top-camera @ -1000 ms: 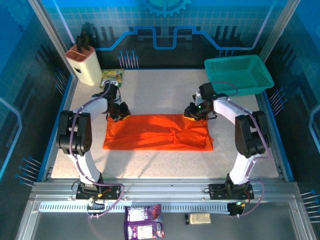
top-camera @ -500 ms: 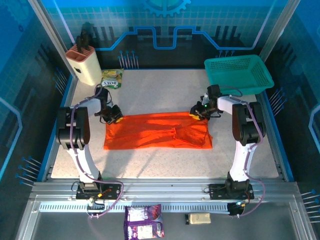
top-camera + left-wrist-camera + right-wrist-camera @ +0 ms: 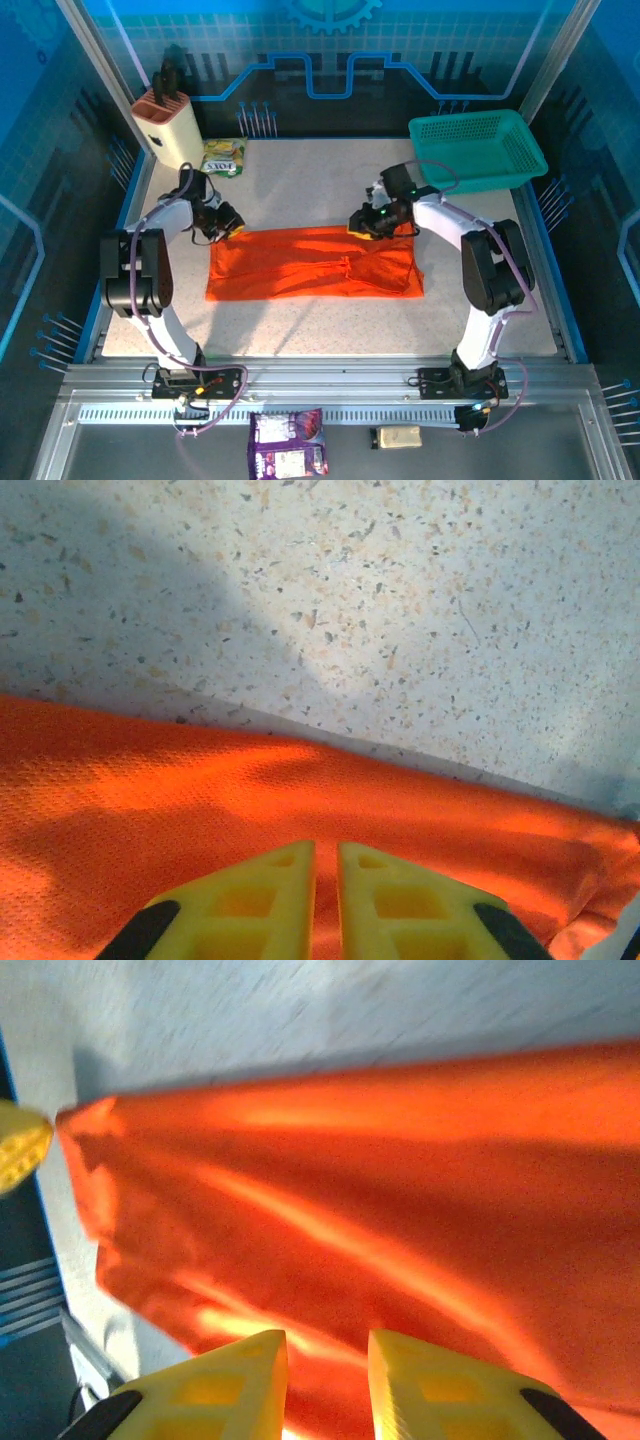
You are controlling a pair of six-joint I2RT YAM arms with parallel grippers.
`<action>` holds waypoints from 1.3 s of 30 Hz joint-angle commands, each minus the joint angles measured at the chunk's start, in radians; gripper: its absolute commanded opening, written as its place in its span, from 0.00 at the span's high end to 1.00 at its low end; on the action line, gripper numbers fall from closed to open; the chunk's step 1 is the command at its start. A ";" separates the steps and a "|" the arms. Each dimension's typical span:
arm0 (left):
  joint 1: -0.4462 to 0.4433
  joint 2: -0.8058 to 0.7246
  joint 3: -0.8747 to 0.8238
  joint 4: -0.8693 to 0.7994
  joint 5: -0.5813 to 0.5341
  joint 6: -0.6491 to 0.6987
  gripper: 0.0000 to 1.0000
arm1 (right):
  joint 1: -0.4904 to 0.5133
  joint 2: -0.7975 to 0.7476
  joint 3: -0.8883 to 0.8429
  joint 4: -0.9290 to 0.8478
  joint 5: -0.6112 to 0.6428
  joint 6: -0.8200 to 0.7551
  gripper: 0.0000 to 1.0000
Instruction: Fold the inside-out t-shirt
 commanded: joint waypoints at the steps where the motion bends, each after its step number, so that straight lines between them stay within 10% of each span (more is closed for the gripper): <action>1: 0.005 -0.024 0.003 -0.096 0.008 0.025 0.89 | 0.049 -0.005 -0.059 0.002 0.016 0.065 0.72; 19: -0.016 -0.096 -0.257 -0.101 -0.170 0.031 0.98 | 0.050 0.188 -0.058 0.025 0.082 0.051 0.74; 31: -0.095 -0.216 -0.435 -0.089 -0.120 -0.037 0.98 | -0.006 0.457 0.370 -0.105 0.050 -0.041 0.74; 39: -0.306 -0.240 -0.571 0.035 -0.047 -0.207 0.97 | -0.002 0.678 0.706 -0.133 -0.032 -0.076 0.70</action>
